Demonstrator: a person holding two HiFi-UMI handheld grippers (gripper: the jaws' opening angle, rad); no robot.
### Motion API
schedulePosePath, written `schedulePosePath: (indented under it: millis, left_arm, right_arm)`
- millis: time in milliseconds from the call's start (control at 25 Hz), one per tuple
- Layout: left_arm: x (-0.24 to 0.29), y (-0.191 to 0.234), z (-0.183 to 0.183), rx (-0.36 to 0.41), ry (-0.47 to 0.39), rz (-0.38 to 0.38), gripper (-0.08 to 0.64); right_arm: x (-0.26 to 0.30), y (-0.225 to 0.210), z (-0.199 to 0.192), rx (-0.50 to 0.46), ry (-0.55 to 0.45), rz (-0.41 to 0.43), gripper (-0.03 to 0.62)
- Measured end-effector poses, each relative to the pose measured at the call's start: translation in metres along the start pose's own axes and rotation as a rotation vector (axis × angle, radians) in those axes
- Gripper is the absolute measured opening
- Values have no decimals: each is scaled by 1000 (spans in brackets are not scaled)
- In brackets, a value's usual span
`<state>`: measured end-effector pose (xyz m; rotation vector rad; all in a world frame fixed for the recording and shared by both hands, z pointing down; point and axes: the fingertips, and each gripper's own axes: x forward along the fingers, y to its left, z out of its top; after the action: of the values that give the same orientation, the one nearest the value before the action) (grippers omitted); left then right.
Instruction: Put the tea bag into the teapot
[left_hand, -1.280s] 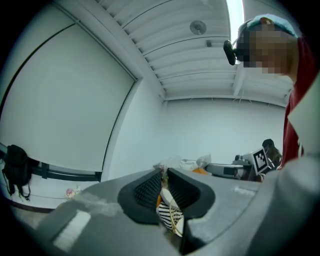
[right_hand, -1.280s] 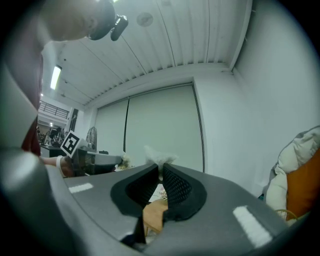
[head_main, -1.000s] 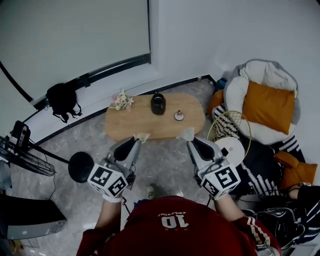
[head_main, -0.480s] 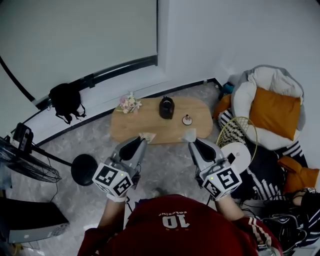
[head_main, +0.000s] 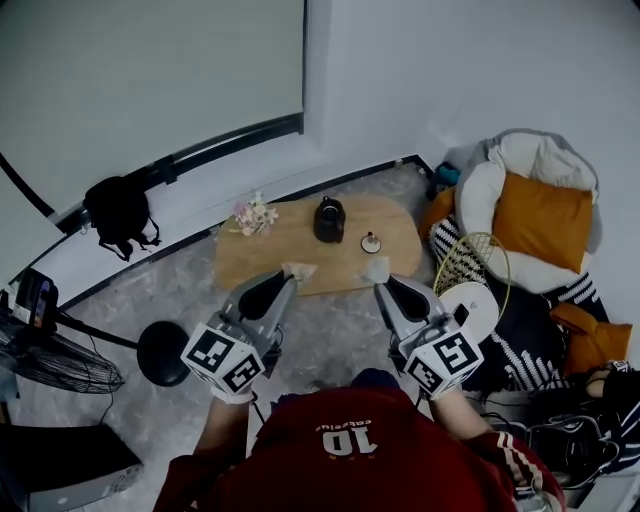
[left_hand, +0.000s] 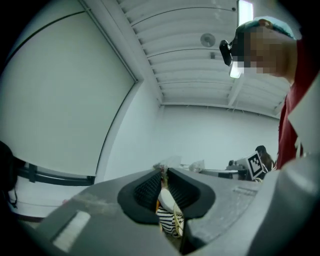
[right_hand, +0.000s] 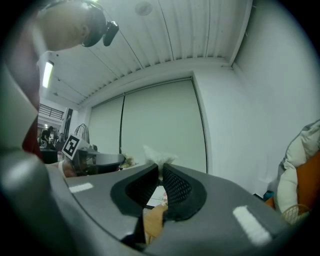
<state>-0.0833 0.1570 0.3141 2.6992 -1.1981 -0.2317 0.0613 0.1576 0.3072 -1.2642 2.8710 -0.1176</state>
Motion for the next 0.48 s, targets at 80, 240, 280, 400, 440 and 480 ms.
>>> schedulePosePath:
  millis: [80,240,280,400,440,480]
  left_arm:
    - [-1,10,-3,-9,4,8,48]
    - [-3,27,-2,-33,-5,20,48]
    - [-3,31,-1,-35,-7,26,48]
    - [1,41,-1,-35,-12,41,48]
    - [3,43,-1,-33,-9,44,48]
    - [7,46,-2,-31,-5,47,48]
  right_arm:
    - [3,-1,2,-7,0,-11,31]
    - [15,-2,5,-10,10,-15,31]
    - [19,-3,5,-11,13,-13,31]
    - [29,-6,5,-15,15,-5,31]
    - [33,-8,6,-17,13,-3,31]
    - [36,-10,6,-19,12,0,31]
